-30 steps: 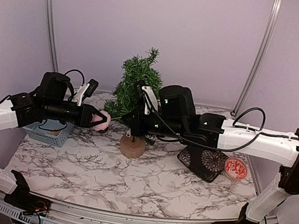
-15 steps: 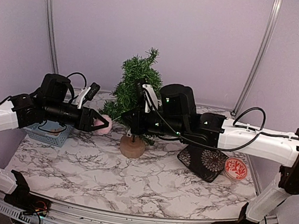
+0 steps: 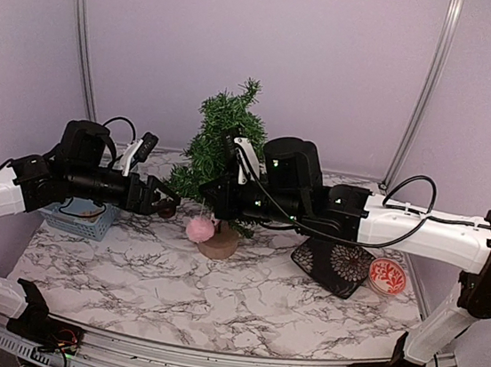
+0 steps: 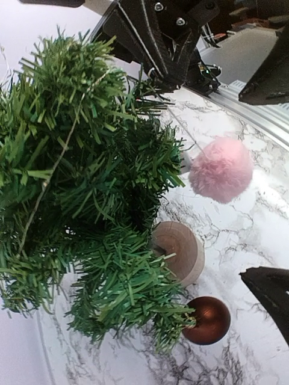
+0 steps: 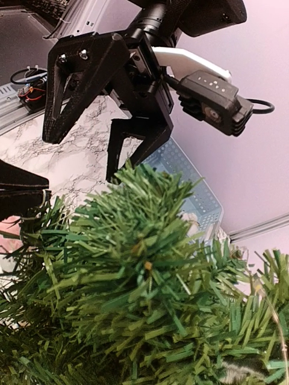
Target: Decorate the small christmas tree
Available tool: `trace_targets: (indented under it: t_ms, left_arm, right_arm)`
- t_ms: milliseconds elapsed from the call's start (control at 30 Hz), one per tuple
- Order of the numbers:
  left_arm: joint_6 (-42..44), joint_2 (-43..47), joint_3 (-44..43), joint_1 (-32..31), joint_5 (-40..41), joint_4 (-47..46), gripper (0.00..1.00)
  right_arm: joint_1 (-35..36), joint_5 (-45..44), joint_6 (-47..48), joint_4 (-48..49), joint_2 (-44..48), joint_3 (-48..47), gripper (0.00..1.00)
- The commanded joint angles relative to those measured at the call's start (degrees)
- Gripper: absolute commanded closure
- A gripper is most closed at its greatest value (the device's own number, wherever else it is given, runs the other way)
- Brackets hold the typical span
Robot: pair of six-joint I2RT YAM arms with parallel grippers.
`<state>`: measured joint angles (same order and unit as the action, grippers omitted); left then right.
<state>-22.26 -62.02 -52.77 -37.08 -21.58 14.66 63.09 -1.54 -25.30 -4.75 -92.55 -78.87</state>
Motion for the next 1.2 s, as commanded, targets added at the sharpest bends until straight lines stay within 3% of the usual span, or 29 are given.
trace_targets:
  t_ms: [0,400,700,1033,1167]
  left_arm:
    - [-1.4,3.2,0.8,0.8,3.7,-1.7,0.01]
    - [-5.7,6.3,2.6,5.0,10.9,-1.9,0.01]
    - [-8.1,6.6,3.8,6.8,11.9,-1.9,0.01]
    - [-11.2,8.6,6.1,10.8,12.3,-1.9,0.01]
    - [-12.2,8.5,6.8,11.3,12.8,-1.9,0.01]
  right_arm:
    - [-0.4,0.7,0.2,1.8,1.1,-0.5,1.0]
    - [0.3,4.3,0.5,1.9,2.3,0.7,0.8]
    - [0.4,6.0,1.4,-0.4,4.1,2.1,0.56]
    - [0.5,13.3,4.3,0.1,7.3,5.6,0.41]
    - [0.5,17.2,5.2,0.1,8.0,5.9,0.41]
